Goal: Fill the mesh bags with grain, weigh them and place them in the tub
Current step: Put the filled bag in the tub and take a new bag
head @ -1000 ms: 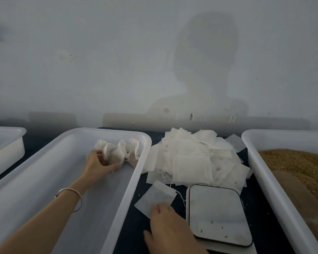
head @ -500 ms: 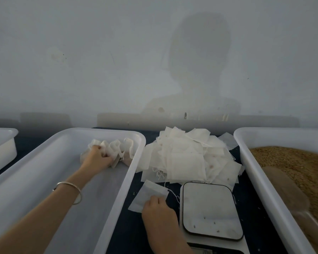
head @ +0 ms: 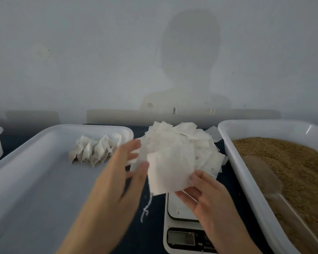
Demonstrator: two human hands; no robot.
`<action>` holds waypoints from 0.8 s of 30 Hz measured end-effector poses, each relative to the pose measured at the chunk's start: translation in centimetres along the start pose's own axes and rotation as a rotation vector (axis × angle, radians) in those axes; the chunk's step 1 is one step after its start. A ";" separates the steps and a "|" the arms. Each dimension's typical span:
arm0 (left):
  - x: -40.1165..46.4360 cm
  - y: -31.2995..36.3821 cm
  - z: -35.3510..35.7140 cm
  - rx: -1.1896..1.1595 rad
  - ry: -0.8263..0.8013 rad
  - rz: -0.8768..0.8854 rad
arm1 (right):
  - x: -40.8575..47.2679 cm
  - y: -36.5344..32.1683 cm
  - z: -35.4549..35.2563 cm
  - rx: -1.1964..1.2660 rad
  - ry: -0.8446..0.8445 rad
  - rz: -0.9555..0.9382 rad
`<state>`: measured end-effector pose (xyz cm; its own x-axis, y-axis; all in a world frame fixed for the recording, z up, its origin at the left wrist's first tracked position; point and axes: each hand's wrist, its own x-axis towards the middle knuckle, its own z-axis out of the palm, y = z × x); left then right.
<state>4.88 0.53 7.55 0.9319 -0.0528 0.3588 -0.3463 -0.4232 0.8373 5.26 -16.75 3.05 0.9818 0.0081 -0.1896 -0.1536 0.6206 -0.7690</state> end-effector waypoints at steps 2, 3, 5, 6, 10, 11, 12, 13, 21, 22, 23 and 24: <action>-1.8 -0.6 2.5 -0.166 0.049 -0.119 | -1.1 -0.6 -1.2 0.120 0.011 0.057; -2.4 -1.2 3.6 -0.244 0.045 -0.189 | -1.6 -0.7 -1.9 0.150 0.024 0.079; -3.2 -2.1 5.4 -0.436 -0.078 -0.368 | -2.6 -1.0 -3.1 0.197 0.068 0.102; -3.5 -2.3 6.0 -0.544 -0.165 -0.467 | -3.0 -1.3 -3.5 0.225 0.082 0.108; -4.3 -3.0 7.2 -0.765 -0.378 -0.618 | -4.1 -2.1 -4.5 0.332 0.139 0.127; -4.4 -2.9 7.3 -0.794 -0.406 -0.608 | -4.2 -2.1 -4.7 0.328 0.148 0.137; -4.5 -2.8 7.2 -0.819 -0.437 -0.595 | -4.3 -2.1 -4.8 0.312 0.154 0.146; -4.6 -2.7 7.2 -0.836 -0.470 -0.589 | -4.3 -2.0 -5.0 0.286 0.160 0.148; -5.1 -2.5 7.2 -0.687 -0.337 -0.522 | -4.6 -0.3 -5.3 -0.387 0.284 -0.092; -5.1 -2.5 7.3 -0.683 -0.256 -0.530 | -4.9 0.0 -5.1 -0.657 0.343 -0.270; -5.0 -2.4 7.4 -0.688 -0.187 -0.538 | -5.1 0.2 -5.0 -0.932 0.381 -0.477; -4.9 -2.3 7.5 -0.694 -0.133 -0.538 | -5.5 0.2 -4.8 -1.127 0.377 -0.671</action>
<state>1.89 -5.00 0.76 0.9772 -0.1273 -0.1699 0.1949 0.2207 0.9557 -0.67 -20.47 1.04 0.8411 -0.3638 0.4002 0.1515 -0.5518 -0.8201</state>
